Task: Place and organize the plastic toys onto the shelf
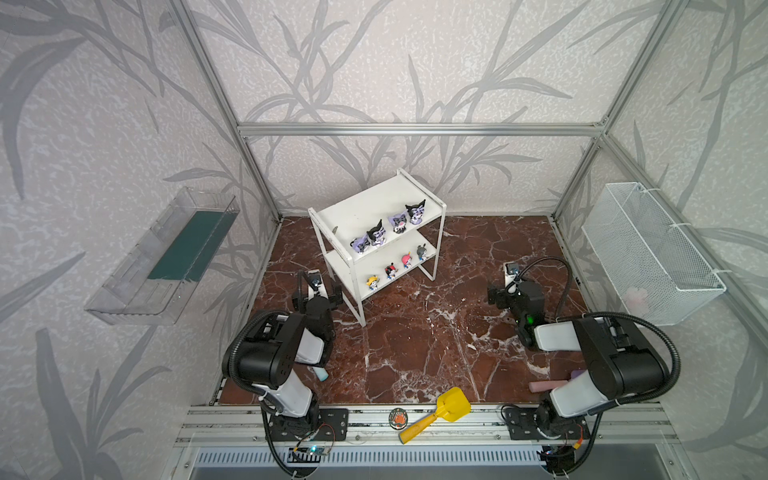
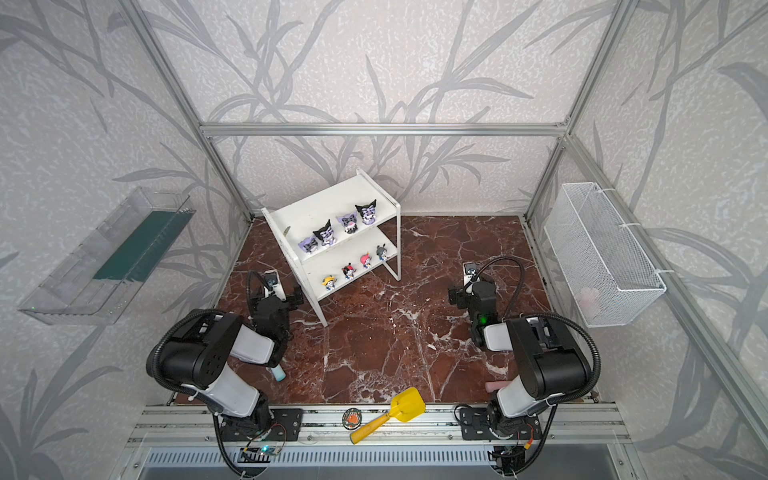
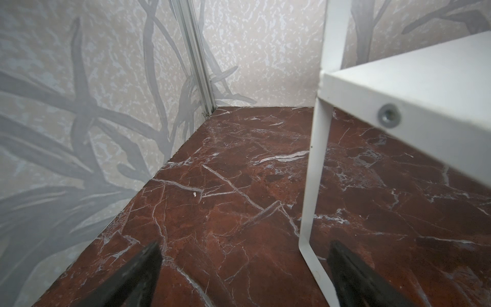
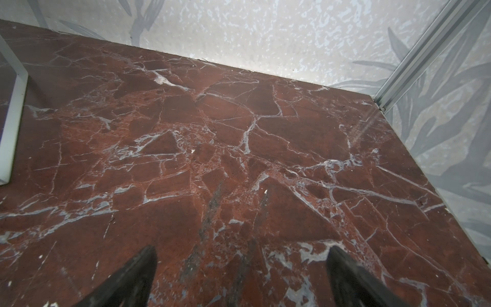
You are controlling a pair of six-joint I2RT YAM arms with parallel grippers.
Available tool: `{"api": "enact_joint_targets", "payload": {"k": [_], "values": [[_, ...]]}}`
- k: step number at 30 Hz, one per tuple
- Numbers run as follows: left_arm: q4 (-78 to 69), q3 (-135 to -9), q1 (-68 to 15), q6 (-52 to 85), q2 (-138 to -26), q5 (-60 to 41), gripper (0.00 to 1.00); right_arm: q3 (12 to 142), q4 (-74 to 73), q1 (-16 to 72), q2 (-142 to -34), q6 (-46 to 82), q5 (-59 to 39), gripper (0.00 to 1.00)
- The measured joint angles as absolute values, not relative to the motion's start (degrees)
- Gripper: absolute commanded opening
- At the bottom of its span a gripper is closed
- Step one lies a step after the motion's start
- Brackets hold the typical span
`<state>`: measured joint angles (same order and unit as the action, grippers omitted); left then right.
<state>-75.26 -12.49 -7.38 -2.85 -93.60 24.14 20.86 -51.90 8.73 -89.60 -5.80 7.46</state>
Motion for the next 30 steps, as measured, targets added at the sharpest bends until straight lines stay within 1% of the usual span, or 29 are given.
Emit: {"api": "enact_joint_targets", "payload": {"k": [30], "values": [[-75.0, -12.9, -6.7, -2.3, -93.6, 24.2, 0.99, 20.9, -51.9, 8.7, -89.6, -5.8, 7.5, 0.99]]}}
